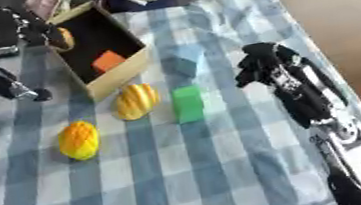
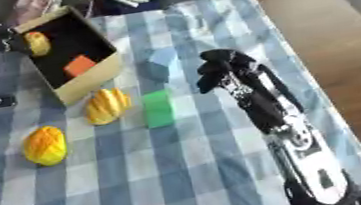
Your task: Pick up objects on the table and place them in the box.
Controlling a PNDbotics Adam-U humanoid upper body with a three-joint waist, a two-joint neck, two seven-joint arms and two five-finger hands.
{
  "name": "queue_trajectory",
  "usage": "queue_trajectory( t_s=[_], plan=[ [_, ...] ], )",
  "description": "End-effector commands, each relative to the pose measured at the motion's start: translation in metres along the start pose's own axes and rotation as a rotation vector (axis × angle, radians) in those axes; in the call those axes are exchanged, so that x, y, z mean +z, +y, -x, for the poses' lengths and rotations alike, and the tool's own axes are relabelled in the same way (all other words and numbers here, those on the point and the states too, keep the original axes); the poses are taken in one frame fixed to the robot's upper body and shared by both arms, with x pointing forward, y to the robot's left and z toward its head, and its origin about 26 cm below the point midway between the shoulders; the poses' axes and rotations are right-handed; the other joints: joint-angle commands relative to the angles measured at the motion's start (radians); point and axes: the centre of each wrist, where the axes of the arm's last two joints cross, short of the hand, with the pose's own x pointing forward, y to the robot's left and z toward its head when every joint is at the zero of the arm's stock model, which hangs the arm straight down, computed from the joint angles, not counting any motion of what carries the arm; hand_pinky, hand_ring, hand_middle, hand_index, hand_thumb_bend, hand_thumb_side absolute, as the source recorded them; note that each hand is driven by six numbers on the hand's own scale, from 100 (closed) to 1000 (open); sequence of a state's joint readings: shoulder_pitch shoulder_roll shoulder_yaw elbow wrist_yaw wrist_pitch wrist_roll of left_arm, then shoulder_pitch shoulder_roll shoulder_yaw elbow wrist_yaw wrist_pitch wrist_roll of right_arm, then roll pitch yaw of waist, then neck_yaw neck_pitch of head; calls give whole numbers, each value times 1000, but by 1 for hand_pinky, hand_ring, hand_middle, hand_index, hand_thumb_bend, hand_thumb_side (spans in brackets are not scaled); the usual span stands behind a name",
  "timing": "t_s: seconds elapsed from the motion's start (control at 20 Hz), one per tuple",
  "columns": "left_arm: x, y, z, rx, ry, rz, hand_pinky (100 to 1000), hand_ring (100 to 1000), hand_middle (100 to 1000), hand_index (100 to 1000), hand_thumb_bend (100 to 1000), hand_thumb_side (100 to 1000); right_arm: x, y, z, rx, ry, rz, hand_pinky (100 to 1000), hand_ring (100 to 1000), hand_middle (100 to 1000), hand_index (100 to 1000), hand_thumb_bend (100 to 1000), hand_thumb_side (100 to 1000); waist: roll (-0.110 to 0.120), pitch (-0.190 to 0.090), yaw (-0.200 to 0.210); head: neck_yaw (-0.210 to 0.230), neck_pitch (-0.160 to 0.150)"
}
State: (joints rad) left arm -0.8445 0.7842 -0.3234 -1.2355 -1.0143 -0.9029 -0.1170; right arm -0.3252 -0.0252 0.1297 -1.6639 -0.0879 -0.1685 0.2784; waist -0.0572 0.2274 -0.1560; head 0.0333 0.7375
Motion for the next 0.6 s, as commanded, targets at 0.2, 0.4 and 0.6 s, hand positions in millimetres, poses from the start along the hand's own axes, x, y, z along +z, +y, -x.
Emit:
queue_trajectory(
  t_s=[0.2, 0.4, 0.6],
  plan=[
    [-2, 8, -9, -25, -38, 99, 767, 701, 729, 842, 559, 446, 1, -8, -3, 34, -3, 5, 583, 590, 600, 768, 100, 594, 17, -27, 12, -7, 1],
    [-8, -4, -14, 21, -68, 129, 771, 694, 722, 838, 487, 405, 1, -8, -3, 35, -1, 5, 583, 590, 600, 768, 100, 594, 14, -29, 15, -11, 5],
    [-21, -18, -25, 88, -118, 176, 772, 694, 719, 836, 432, 381, 1, -7, -3, 35, 0, 2, 583, 589, 600, 768, 100, 595, 13, -30, 15, -12, 7]
  ],
)
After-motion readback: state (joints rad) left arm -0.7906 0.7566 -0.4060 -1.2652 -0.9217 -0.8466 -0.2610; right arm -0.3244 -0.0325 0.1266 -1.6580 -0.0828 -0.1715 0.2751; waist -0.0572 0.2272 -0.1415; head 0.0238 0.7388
